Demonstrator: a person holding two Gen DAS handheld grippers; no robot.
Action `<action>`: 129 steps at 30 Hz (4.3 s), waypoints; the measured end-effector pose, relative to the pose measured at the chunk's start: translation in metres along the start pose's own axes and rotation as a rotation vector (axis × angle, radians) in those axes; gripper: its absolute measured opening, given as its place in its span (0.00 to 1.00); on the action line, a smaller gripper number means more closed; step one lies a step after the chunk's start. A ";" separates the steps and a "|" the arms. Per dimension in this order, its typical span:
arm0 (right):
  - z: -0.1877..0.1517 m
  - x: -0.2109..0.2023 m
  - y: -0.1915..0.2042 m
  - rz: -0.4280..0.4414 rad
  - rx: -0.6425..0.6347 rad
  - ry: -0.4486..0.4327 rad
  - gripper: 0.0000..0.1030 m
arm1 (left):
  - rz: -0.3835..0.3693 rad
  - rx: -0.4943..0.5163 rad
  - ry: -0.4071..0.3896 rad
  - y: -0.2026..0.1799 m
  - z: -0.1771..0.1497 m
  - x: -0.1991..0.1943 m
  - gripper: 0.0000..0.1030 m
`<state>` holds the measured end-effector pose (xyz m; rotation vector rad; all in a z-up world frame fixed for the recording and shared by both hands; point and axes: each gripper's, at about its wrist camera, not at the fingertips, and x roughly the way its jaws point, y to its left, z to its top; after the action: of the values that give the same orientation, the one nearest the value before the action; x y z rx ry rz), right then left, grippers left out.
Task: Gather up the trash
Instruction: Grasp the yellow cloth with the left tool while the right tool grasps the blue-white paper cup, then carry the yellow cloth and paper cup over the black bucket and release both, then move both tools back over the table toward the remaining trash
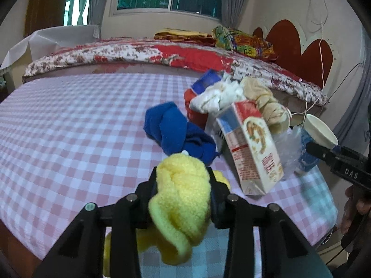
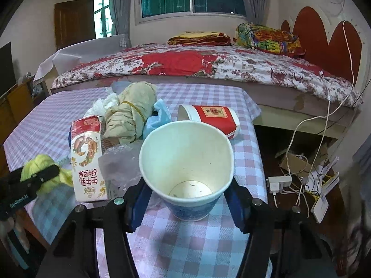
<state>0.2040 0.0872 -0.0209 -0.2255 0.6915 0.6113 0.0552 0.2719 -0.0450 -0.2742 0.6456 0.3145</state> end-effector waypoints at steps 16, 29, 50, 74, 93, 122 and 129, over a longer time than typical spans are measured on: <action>-0.041 -0.104 -0.058 -0.103 0.071 -0.080 0.60 | -0.181 0.155 -0.041 -0.093 0.008 -0.039 0.37; -0.130 -0.193 -0.171 -0.307 0.219 -0.052 0.60 | -0.466 0.370 0.023 -0.238 -0.024 -0.039 0.37; -0.237 -0.182 -0.275 -0.370 0.389 0.068 0.60 | -0.700 0.552 0.245 -0.388 -0.094 0.030 0.37; -0.284 -0.110 -0.327 -0.434 0.469 0.306 1.00 | -0.517 0.595 0.371 -0.401 -0.116 0.071 0.94; -0.224 -0.162 -0.279 -0.474 0.417 0.183 1.00 | -0.333 0.526 0.141 -0.345 -0.073 0.013 0.95; -0.101 -0.126 -0.138 -0.257 0.151 0.019 1.00 | 0.004 0.141 -0.077 -0.148 -0.007 -0.026 0.95; -0.078 -0.103 -0.099 -0.201 0.092 0.013 1.00 | 0.086 0.028 -0.067 -0.095 -0.005 -0.015 0.95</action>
<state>0.1596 -0.0693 -0.0122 -0.2107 0.6982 0.3858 0.0766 0.1807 -0.0250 -0.2085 0.5957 0.3949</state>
